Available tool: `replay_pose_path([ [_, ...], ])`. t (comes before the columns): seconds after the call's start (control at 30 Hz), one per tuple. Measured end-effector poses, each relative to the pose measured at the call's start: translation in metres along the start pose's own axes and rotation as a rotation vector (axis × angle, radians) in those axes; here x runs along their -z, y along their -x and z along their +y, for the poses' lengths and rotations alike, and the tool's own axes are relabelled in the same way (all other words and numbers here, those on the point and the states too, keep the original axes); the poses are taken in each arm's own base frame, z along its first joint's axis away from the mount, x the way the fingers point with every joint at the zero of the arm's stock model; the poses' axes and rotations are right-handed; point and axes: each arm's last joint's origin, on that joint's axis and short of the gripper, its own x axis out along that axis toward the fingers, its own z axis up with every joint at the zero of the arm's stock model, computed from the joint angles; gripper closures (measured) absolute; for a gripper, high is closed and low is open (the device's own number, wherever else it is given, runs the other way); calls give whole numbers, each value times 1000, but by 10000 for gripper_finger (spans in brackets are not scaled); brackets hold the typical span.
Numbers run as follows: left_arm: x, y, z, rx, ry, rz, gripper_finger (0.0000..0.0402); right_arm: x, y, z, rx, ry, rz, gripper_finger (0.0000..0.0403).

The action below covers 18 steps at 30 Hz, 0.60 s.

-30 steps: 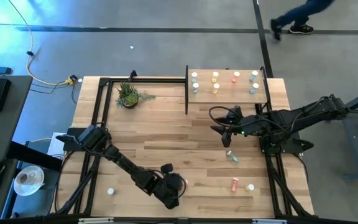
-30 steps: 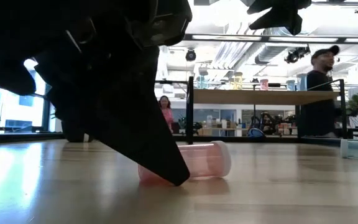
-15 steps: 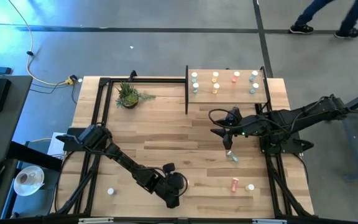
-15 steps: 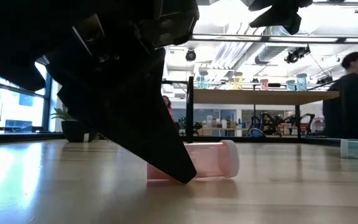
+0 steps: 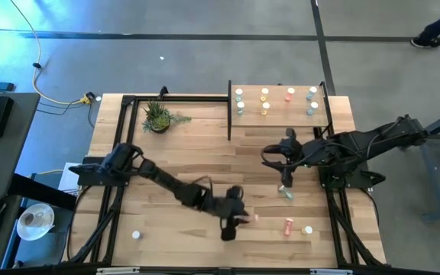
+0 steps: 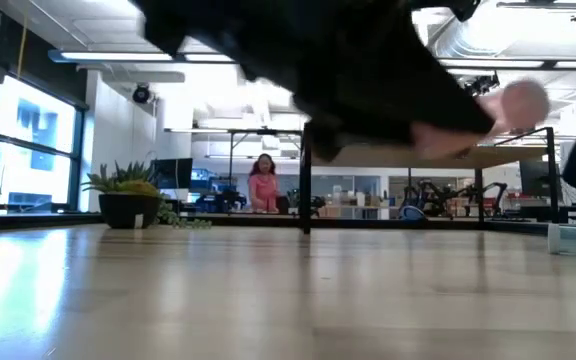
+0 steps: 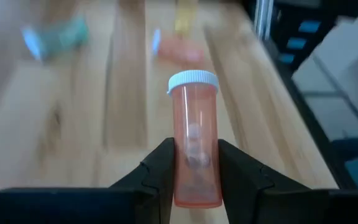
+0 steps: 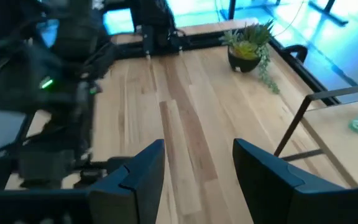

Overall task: Pick and place medicine bottles onto shelf by color
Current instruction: Put the pink pill bottle aligned with the other pink pill bottle on the shelf

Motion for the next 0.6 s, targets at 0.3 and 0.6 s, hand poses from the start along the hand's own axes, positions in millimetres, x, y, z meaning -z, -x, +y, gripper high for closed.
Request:
replay_pose_path([
  [0.3, -40, 0, 49, 54, -56, -262, 310, -17, 14, -1, -25, -10, 8, 222],
  [0.6, -70, 11, 81, -7, -117, -541, 310, -31, 28, -1, -79, 3, 17, 221],
])
